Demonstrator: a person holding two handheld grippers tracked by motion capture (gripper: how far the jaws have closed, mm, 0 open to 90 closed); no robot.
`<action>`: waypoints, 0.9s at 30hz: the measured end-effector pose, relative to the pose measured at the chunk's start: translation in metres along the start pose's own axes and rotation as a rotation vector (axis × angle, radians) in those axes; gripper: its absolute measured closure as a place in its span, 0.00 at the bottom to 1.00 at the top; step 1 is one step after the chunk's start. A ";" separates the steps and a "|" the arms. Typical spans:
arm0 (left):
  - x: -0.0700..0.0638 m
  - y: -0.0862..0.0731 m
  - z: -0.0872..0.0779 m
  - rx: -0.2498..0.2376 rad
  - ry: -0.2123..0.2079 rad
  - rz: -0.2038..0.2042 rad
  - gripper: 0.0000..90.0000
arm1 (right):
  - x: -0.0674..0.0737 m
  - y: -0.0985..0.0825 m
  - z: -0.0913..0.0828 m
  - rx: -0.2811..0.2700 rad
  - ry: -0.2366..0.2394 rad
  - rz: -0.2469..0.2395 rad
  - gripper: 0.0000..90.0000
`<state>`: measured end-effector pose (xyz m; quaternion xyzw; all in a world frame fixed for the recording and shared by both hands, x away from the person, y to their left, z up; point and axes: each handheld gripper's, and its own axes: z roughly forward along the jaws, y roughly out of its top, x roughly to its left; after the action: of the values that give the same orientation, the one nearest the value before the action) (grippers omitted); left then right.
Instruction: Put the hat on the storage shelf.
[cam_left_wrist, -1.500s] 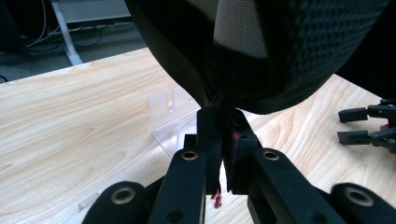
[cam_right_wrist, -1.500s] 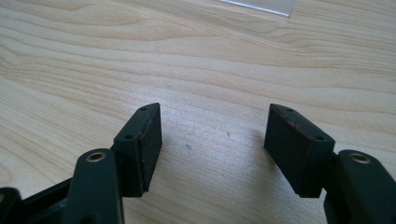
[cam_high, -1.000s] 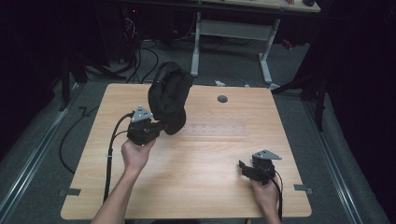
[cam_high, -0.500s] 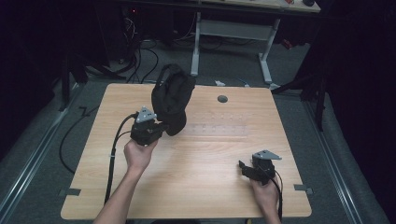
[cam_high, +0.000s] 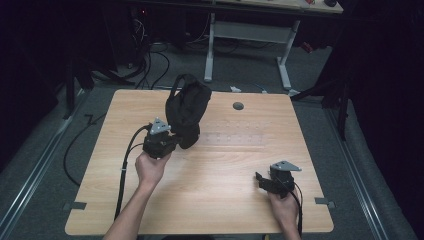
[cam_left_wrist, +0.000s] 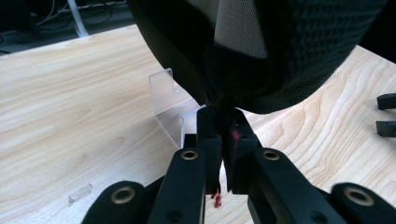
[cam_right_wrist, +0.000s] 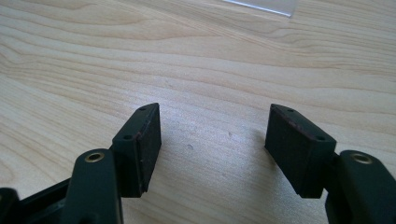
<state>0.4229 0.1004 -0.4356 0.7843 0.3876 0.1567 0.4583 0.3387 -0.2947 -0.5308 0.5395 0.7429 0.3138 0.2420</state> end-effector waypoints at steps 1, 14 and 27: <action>0.000 -0.001 0.001 0.001 -0.001 -0.003 0.96 | 0.000 0.000 0.000 0.000 0.001 0.002 0.40; 0.003 -0.006 0.004 0.000 -0.025 -0.026 0.94 | 0.000 0.000 0.000 0.001 0.001 0.002 0.40; 0.002 -0.006 -0.001 -0.010 -0.024 -0.042 0.61 | 0.000 0.000 0.000 0.000 0.001 0.003 0.40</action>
<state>0.4208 0.1047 -0.4404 0.7757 0.3976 0.1396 0.4698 0.3386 -0.2943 -0.5308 0.5406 0.7421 0.3144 0.2411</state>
